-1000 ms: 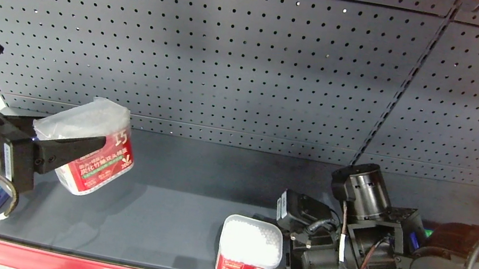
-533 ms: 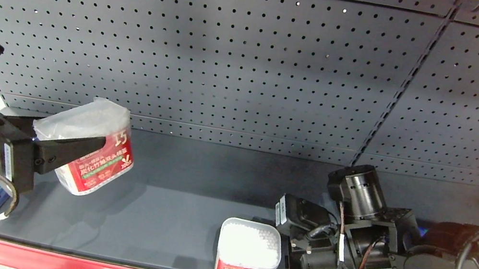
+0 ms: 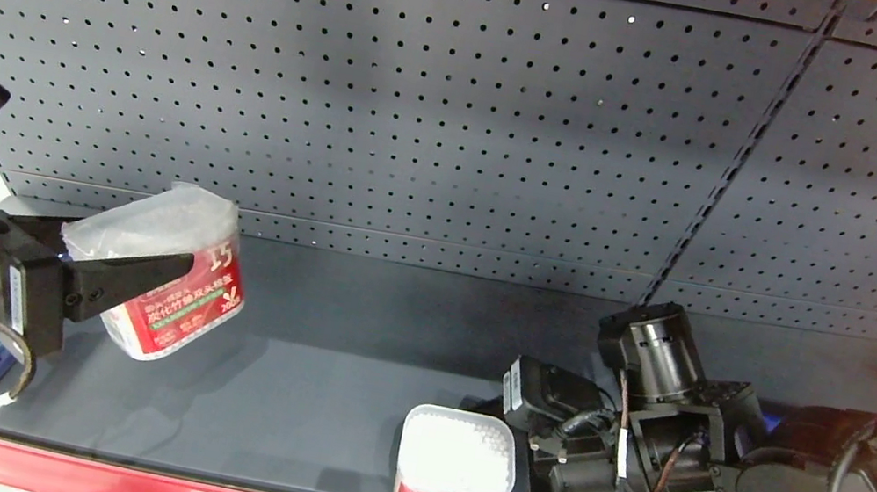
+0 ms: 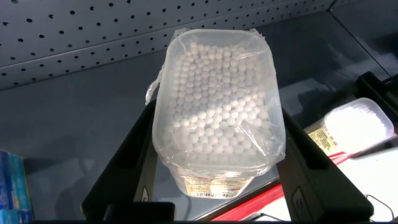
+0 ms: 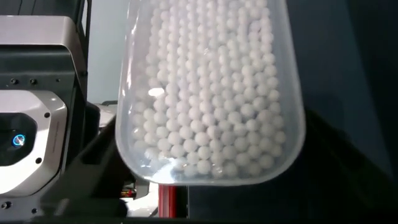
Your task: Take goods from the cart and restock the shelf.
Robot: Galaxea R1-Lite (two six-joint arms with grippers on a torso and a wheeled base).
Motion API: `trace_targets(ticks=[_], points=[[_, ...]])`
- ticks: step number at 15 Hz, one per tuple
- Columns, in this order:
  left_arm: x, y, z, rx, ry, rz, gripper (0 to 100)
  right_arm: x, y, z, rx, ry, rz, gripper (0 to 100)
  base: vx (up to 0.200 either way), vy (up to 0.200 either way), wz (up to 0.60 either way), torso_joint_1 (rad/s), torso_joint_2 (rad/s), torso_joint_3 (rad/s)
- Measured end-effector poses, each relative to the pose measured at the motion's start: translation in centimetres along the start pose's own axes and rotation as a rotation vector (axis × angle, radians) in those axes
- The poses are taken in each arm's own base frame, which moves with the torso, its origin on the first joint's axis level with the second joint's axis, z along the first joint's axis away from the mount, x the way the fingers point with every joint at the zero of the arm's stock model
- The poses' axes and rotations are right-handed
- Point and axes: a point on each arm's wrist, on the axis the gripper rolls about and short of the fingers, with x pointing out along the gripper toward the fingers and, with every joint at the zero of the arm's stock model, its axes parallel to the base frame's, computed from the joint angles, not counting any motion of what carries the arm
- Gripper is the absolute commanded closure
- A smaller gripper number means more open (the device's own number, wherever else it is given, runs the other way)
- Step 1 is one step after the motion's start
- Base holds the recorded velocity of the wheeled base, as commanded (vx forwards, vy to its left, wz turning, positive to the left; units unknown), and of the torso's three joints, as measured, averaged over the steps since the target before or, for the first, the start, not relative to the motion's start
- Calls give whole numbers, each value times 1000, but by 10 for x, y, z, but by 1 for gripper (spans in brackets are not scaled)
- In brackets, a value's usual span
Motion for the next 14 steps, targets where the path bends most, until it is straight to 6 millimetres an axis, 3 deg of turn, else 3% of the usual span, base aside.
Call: trace_targets(ticks=[6,14], points=[[1,0,0,0,5,-3,100,-20,12,-2,13,8,-38,0,0,0,0,0,0,0],[8,-1,-1,39,14,-36,100,-79,58,-9,12,-5,-151,0,0,0,0,0,0,0]])
